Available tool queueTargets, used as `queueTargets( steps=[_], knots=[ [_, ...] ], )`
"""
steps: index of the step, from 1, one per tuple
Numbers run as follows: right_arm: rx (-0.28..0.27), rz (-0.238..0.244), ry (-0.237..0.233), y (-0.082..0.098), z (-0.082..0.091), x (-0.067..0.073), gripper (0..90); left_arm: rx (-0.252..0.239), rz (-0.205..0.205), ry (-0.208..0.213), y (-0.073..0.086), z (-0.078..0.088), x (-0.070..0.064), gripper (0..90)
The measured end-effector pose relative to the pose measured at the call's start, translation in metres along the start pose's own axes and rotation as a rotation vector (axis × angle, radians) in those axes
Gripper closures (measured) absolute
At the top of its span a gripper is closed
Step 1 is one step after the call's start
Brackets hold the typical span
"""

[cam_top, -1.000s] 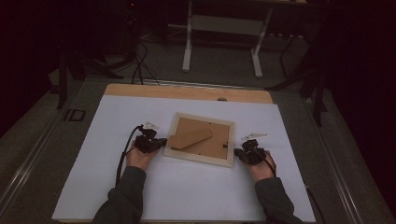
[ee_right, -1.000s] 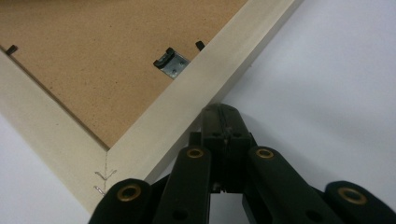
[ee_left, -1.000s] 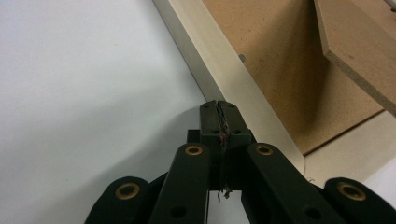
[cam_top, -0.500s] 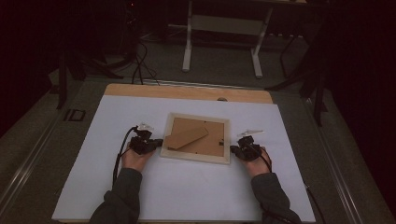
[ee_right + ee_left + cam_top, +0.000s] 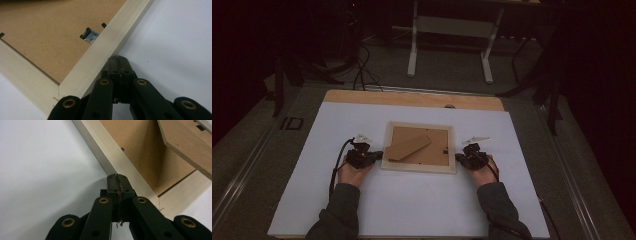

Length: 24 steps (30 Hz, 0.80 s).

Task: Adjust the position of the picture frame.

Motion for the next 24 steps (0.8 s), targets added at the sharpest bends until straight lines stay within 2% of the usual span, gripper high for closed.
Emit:
queueTargets(
  steps=[7, 24],
  knots=[
    [-0.002, 0.000, 0.003, -0.0016, -0.0024, 0.0017, 90.0, -0.011, 0.011, -0.002, 0.0020, 0.0023, 0.0006, 90.0],
    [-0.002, 0.012, 0.001, -0.0022, -0.0034, 0.0042, 90.0, -0.010, 0.007, -0.013, 0.0050, 0.0070, 0.0000, 90.0]
  ],
)
Point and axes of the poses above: each handheld gripper's, and its own axes: z roughly backward along the jaws, y roughly out of its underside, x roughly to its left, the point moved 8 cm from there along -z, roughly forward along the jaws, and after that the axes turned 11 degrees about -x, right-handed, at the moved point
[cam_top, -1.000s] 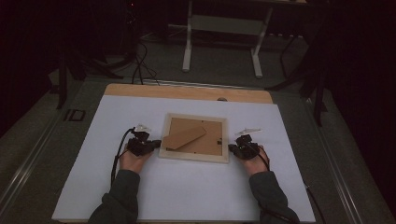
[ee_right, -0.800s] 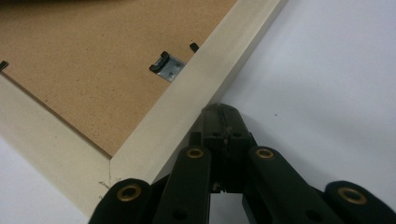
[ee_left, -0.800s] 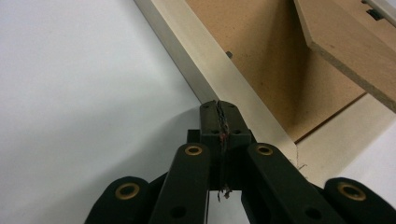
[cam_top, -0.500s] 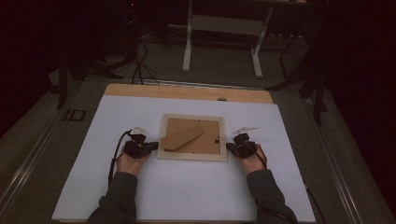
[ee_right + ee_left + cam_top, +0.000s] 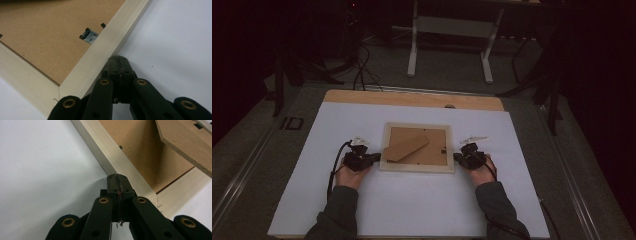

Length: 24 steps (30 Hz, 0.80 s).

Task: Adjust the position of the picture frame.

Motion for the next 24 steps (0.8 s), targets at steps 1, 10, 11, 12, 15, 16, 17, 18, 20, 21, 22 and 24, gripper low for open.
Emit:
queueTargets(
  steps=[1, 10, 11, 12, 15, 16, 17, 18, 20, 21, 22, 24],
  knots=[
    [0.000, 0.001, -0.001, 0.0000, 0.0000, 0.0003, 89.9, 0.000, 0.001, 0.000, 0.0002, 0.0003, 0.0000, 90.0],
    [-0.003, 0.006, -0.006, 0.0000, -0.0002, 0.0027, 90.0, 0.002, 0.000, -0.009, 0.0015, 0.0030, 0.0005, 90.0],
    [-0.003, 0.007, -0.007, 0.0000, -0.0002, 0.0028, 90.0, 0.002, -0.001, -0.009, 0.0017, 0.0032, 0.0006, 90.0],
    [-0.002, 0.006, -0.008, 0.0000, -0.0002, 0.0031, 90.0, 0.001, 0.000, -0.010, 0.0017, 0.0033, 0.0005, 90.0],
    [-0.003, 0.008, -0.008, 0.0001, -0.0001, 0.0033, 90.0, -0.002, -0.001, -0.007, 0.0019, 0.0040, 0.0000, 90.0],
    [-0.003, 0.008, -0.009, 0.0001, 0.0000, 0.0033, 90.0, -0.003, 0.000, -0.007, 0.0020, 0.0042, -0.0005, 90.0],
    [-0.003, 0.009, -0.009, 0.0002, 0.0001, 0.0034, 90.0, -0.001, 0.000, -0.007, 0.0021, 0.0045, -0.0007, 90.0],
    [-0.003, 0.009, -0.009, 0.0002, 0.0003, 0.0035, 90.0, -0.002, -0.002, -0.008, 0.0021, 0.0045, -0.0007, 90.0],
    [-0.004, 0.009, -0.010, 0.0002, 0.0006, 0.0038, 90.0, -0.002, -0.002, -0.009, 0.0022, 0.0047, -0.0008, 90.0],
    [-0.005, 0.007, -0.010, 0.0003, 0.0008, 0.0041, 90.0, -0.002, -0.002, -0.009, 0.0023, 0.0048, -0.0010, 90.0],
    [-0.004, 0.007, -0.011, 0.0003, 0.0009, 0.0042, 90.0, -0.002, -0.002, -0.009, 0.0023, 0.0049, -0.0011, 90.0],
    [-0.005, 0.009, -0.012, 0.0003, 0.0011, 0.0043, 90.0, -0.002, -0.003, -0.009, 0.0024, 0.0051, -0.0011, 90.0]
  ],
)
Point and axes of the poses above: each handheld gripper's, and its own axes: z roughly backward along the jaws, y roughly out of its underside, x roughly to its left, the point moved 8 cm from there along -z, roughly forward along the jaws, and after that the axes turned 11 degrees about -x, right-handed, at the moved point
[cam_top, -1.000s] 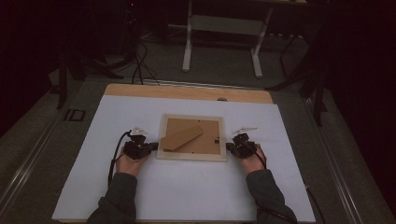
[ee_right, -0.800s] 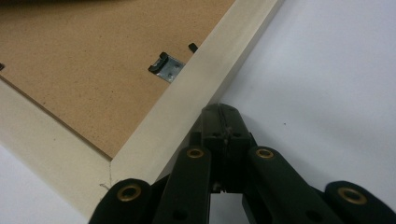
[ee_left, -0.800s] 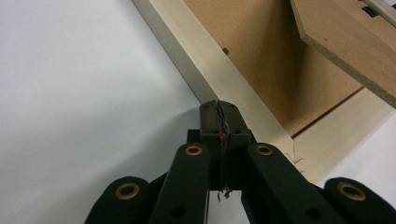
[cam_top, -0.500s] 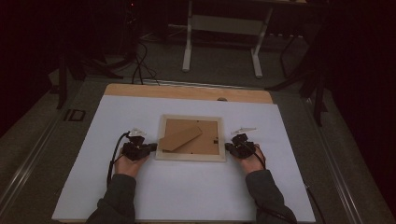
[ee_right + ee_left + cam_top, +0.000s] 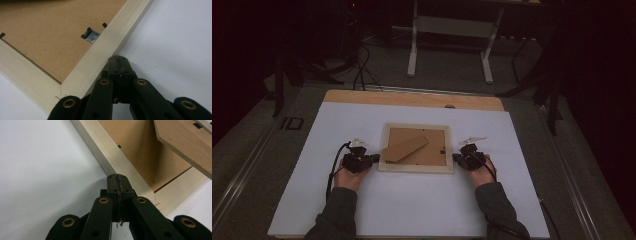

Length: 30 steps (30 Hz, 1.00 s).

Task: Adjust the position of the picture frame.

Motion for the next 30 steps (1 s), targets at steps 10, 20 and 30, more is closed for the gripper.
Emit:
queueTargets(
  steps=[10, 20, 30],
  knots=[
    [-0.013, -0.004, -0.008, -0.0009, 0.0012, 0.0007, 90.0, 0.000, -0.001, -0.003, 0.0007, 0.0017, -0.0015, 90.0],
    [0.010, 0.003, 0.002, -0.0053, 0.0002, 0.0007, 89.9, 0.017, -0.008, 0.002, 0.0045, 0.0018, -0.0007, 90.0],
    [0.008, -0.016, 0.006, -0.0002, -0.0019, -0.0010, 90.0, 0.014, -0.008, -0.001, 0.0053, 0.0030, -0.0020, 90.0]
  ],
)
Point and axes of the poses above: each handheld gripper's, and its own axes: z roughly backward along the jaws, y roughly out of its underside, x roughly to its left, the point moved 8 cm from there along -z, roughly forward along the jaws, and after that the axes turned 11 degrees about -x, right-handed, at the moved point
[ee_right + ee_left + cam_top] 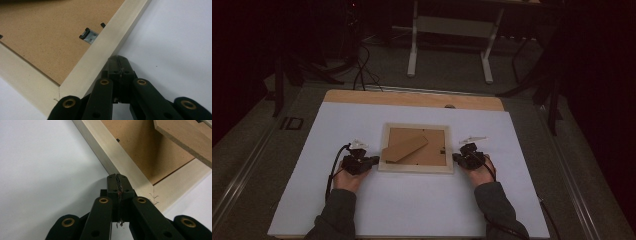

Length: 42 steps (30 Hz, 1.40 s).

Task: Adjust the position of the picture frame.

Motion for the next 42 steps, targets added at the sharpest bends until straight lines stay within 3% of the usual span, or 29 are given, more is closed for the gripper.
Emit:
queueTargets(
  steps=[42],
  knots=[
    [-0.007, 0.003, -0.025, -0.001, -0.004, 0.012, 90.0, -0.020, 0.034, -0.024, 0.006, 0.013, 0.006, 90.0]
  ],
)
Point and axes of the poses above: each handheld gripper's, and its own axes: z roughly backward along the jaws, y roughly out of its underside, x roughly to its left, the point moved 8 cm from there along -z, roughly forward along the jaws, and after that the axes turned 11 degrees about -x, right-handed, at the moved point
